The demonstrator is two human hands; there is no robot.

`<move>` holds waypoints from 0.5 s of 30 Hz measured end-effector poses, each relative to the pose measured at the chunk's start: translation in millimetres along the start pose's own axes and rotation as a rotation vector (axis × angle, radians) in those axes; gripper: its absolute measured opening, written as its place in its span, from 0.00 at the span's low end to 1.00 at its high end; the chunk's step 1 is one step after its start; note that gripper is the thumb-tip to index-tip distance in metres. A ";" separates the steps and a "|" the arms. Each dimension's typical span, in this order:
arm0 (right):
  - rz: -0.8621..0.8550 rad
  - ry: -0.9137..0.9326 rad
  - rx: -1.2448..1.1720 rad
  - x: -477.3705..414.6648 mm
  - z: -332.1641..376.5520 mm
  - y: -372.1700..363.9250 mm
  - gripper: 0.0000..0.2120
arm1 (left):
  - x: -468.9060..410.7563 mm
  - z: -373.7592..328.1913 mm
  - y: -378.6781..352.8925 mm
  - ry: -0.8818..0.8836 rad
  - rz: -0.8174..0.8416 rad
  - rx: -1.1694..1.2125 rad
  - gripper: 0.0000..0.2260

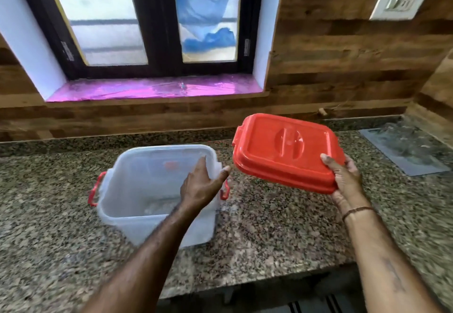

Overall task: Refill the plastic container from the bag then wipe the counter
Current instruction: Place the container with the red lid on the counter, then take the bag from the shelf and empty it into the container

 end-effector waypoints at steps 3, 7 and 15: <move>-0.047 -0.010 -0.004 -38.3 -17.7 35.8 0.35 | 5.4 -12.8 -18.5 -0.011 -0.057 -0.164 0.31; -0.013 -0.063 0.112 -65.6 -73.0 45.1 0.34 | 6.1 -16.8 -24.9 -0.025 -0.169 -0.323 0.27; 0.133 -0.080 0.501 -82.0 -167.8 28.6 0.34 | -2.0 -9.3 -28.2 -0.015 -0.259 -0.427 0.31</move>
Point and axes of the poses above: each hand's wrist, its own x-axis away from the middle knuckle, its own y-axis out of the back of the hand, z = x × y, the point moved 9 cm from there along -x, towards the middle knuckle, and after that the axes turned 10 degrees about -z, right-handed, at the moved point
